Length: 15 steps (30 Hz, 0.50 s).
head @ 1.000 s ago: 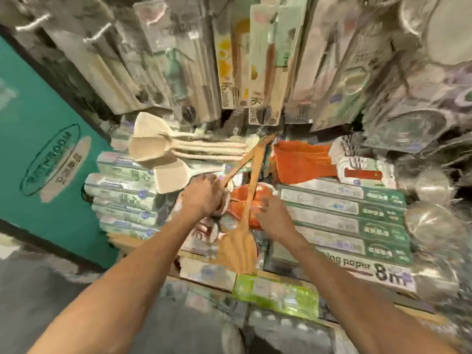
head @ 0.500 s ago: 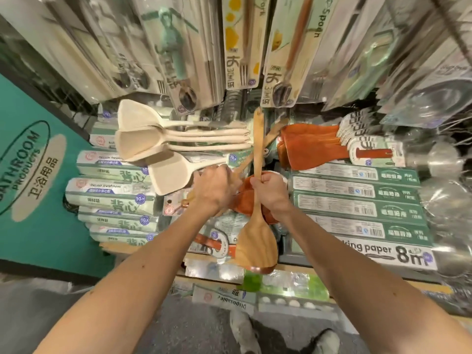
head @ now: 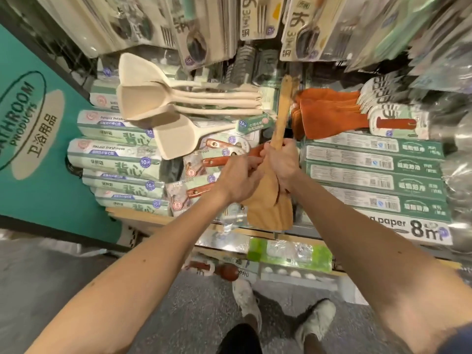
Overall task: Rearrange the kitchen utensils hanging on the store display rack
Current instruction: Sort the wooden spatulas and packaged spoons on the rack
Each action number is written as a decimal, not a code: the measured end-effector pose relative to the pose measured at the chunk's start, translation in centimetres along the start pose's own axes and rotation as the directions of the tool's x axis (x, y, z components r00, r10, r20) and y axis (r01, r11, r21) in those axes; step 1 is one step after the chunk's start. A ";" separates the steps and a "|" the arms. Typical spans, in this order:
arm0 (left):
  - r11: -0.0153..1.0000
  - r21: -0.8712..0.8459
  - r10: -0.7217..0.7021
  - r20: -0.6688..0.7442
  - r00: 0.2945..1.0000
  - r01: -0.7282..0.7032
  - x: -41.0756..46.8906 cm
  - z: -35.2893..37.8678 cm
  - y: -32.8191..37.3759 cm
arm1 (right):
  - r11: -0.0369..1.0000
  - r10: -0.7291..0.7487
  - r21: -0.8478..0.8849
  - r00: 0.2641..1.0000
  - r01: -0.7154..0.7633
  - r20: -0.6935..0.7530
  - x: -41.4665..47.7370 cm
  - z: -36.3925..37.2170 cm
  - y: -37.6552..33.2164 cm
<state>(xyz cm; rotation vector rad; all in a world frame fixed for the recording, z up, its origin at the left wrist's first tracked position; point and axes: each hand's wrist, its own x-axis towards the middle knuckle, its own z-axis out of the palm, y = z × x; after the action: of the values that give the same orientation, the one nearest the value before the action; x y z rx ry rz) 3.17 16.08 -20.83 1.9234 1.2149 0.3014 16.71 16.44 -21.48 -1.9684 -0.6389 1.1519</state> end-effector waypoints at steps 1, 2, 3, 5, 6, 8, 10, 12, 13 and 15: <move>1.000 -0.009 0.023 -0.008 1.000 -0.023 -0.4 0.1 -0.3 | 0.999 -0.013 -0.037 1.000 0.013 -0.008 0.0 -0.1 0.1; 0.999 -0.017 0.048 -0.022 0.999 -0.048 -0.8 0.2 -0.6 | 0.997 -0.038 -0.064 0.999 0.037 -0.014 -0.1 -0.2 0.0; 0.997 -0.021 0.077 -0.041 0.996 -0.078 -1.1 0.1 -0.6 | 0.994 -0.077 -0.075 0.997 0.075 -0.023 -0.1 -0.3 -0.1; 0.991 -0.016 0.133 -0.067 0.989 -0.135 -1.8 -0.2 -0.4 | 0.981 -0.156 -0.126 0.987 0.149 -0.044 -0.8 -0.5 -0.5; 0.987 -0.005 0.157 -0.069 0.985 -0.158 -2.0 -0.4 -0.2 | 0.969 -0.196 -0.164 0.980 0.186 -0.045 -1.4 -0.8 -0.8; 0.980 0.069 0.190 -0.037 0.981 -0.188 -2.5 -0.7 -0.3 | 0.943 -0.254 -0.232 0.967 0.241 -0.028 -2.4 -1.7 -0.9; 0.975 0.159 0.158 0.006 0.987 -0.157 -2.9 -0.8 -0.4 | 0.919 -0.294 -0.277 0.956 0.280 -0.009 -3.4 -2.8 -0.8; 0.966 0.223 0.128 0.035 0.991 -0.133 -3.3 -0.9 -0.5 | 0.897 -0.326 -0.312 0.945 0.314 0.014 -4.4 -4.1 -0.5; 0.955 0.263 0.130 0.044 0.991 -0.137 -3.5 -0.9 -0.5 | 0.886 -0.339 -0.327 0.941 0.328 0.025 -4.9 -4.7 -0.3; 0.923 0.350 0.149 0.064 0.987 -0.162 -3.8 -0.8 -0.5 | 0.886 -0.353 -0.306 0.935 0.349 0.044 -6.1 -5.6 0.5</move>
<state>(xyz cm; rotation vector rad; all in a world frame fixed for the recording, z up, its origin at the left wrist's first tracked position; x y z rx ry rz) 0.43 13.40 -19.91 2.3337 1.1530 0.1340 18.84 9.74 -17.03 -2.0005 -1.1772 0.8515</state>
